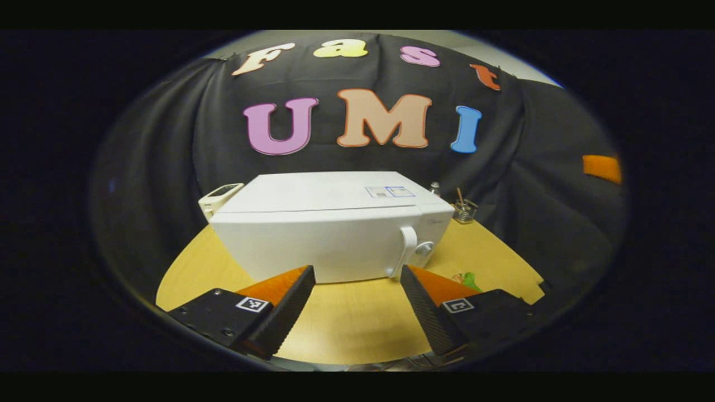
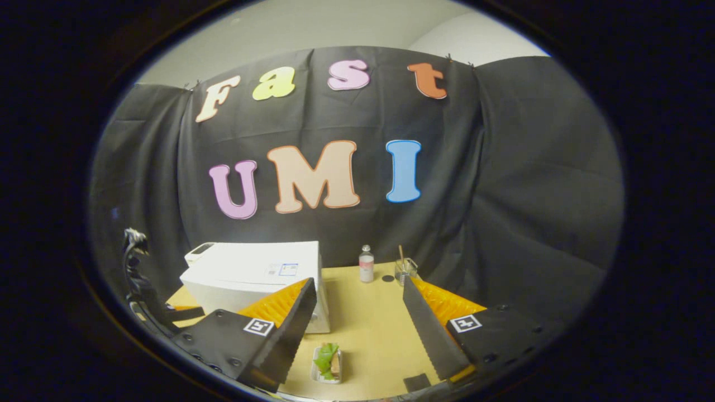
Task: Open the microwave oven with the left hand, put the food in, and close the microwave oven.
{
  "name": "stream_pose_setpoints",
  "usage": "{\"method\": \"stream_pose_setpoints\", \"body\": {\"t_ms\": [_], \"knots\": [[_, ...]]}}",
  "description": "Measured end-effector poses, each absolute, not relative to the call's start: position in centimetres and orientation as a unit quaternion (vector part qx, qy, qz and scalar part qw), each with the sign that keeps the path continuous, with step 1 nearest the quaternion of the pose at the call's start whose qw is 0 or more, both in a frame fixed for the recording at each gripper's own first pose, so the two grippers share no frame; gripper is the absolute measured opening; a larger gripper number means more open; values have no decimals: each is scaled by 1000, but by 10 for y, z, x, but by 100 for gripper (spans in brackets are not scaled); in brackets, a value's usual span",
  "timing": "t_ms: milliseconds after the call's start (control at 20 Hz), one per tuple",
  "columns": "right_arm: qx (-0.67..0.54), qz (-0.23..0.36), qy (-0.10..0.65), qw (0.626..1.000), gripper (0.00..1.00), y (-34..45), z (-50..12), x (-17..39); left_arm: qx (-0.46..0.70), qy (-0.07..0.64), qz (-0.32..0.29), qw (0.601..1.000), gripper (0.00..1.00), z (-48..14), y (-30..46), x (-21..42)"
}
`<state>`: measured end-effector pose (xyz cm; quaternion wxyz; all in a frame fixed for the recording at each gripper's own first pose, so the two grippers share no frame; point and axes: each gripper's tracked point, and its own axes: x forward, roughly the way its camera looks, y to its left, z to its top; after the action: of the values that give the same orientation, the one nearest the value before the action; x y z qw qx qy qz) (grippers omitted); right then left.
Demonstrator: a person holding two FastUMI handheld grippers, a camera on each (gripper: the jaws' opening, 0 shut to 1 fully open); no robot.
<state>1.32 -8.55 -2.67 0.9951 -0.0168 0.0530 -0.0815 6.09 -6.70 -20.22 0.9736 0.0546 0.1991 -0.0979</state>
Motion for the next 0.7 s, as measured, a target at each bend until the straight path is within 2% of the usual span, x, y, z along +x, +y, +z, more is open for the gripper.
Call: {"method": "stream_pose_setpoints", "body": {"t_ms": [50,100,400,700], "knots": [[-16,-88,55,995,98,-89,-27,11,62,208,-106,971,97,-212,-73,64],[-15,-95,57,994,92,-94,-29,9,67,213,-113,968,97,-222,-78,68],[-16,-116,68,991,92,-106,-36,-3,65,273,-128,951,97,-274,-106,92],[-7,-124,75,989,92,-108,-47,-9,62,294,-129,945,97,-298,-128,122]]}}
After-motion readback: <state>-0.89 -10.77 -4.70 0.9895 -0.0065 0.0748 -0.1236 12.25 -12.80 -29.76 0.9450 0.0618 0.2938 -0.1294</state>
